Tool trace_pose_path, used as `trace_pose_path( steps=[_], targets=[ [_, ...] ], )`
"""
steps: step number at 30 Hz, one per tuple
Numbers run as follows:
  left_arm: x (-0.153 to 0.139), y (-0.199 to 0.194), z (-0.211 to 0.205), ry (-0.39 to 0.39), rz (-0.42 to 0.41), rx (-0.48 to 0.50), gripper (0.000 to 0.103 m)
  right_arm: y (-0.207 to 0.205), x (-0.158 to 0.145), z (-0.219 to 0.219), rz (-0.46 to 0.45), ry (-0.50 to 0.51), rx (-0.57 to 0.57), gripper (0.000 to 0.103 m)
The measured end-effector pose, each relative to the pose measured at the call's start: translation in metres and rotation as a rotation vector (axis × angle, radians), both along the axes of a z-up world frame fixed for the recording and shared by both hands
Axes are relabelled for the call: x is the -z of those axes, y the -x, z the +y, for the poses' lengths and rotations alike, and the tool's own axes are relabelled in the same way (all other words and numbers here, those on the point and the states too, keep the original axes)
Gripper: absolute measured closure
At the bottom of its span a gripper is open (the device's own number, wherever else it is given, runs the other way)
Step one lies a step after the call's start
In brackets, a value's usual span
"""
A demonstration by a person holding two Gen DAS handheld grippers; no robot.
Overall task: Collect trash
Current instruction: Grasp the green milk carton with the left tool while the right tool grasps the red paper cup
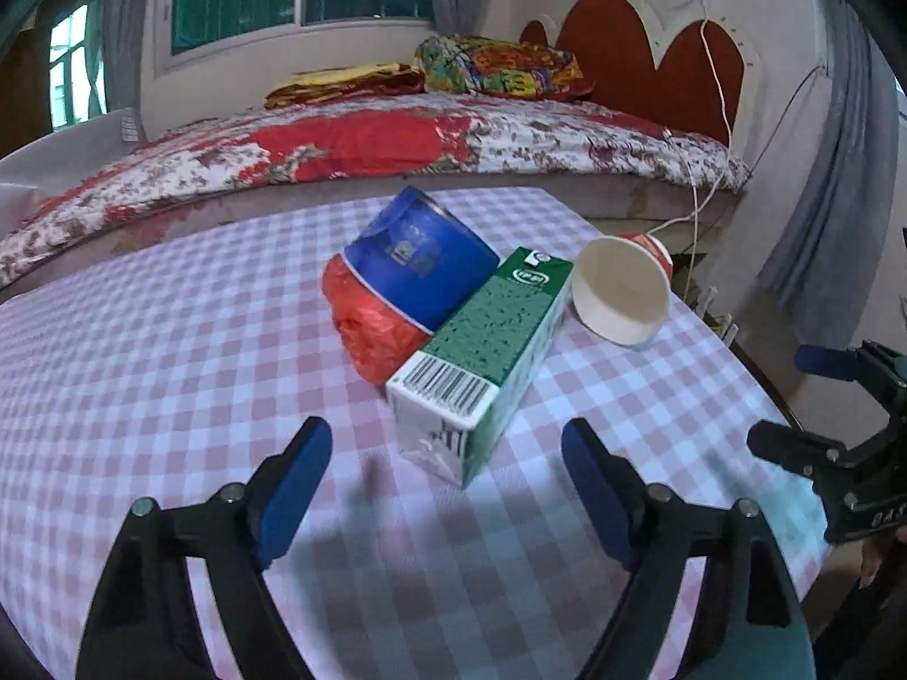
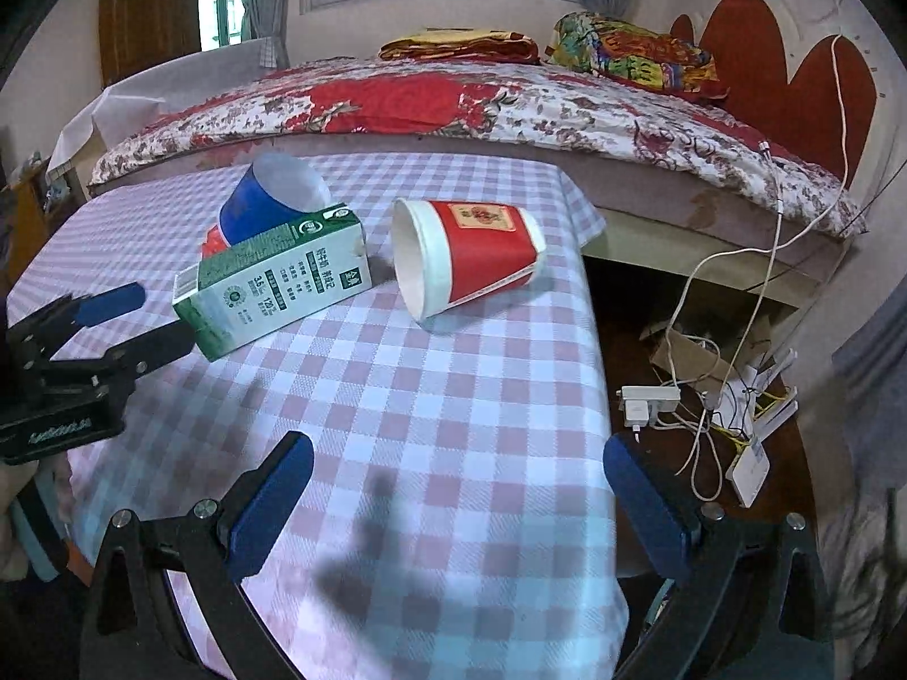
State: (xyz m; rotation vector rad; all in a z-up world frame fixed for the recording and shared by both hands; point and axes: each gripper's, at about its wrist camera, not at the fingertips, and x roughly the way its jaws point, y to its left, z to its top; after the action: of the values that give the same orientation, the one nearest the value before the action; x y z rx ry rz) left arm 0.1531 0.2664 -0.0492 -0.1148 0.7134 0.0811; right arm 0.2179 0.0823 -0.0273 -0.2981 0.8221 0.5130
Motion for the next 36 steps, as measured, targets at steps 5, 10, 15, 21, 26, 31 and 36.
trace_pose_path(
  steps=[5,10,15,21,26,31,36],
  targets=[
    [0.008,-0.015,0.003,0.044,0.028,0.032,0.027,-0.004,0.009,0.009,0.014,0.014,-0.006,0.000],
    [0.005,-0.007,-0.011,0.084,0.022,0.090,0.045,-0.007,0.012,0.009,0.018,0.016,-0.002,0.000],
    [0.003,-0.006,-0.028,0.041,0.006,0.104,0.053,-0.013,0.013,0.006,0.026,0.003,0.012,0.000],
    [0.004,-0.026,-0.029,0.073,0.022,0.082,0.053,-0.014,0.016,0.002,0.039,0.002,0.018,0.000],
    [0.005,-0.030,-0.032,0.076,0.043,0.093,0.061,-0.017,0.017,0.001,0.052,-0.003,0.026,0.000],
    [0.001,-0.010,-0.040,0.048,0.019,0.094,0.062,-0.016,0.015,-0.002,0.048,-0.012,0.028,0.000],
    [-0.004,0.015,-0.039,0.047,-0.009,0.054,0.062,-0.020,0.011,0.003,0.039,-0.023,0.033,0.000]
  ],
)
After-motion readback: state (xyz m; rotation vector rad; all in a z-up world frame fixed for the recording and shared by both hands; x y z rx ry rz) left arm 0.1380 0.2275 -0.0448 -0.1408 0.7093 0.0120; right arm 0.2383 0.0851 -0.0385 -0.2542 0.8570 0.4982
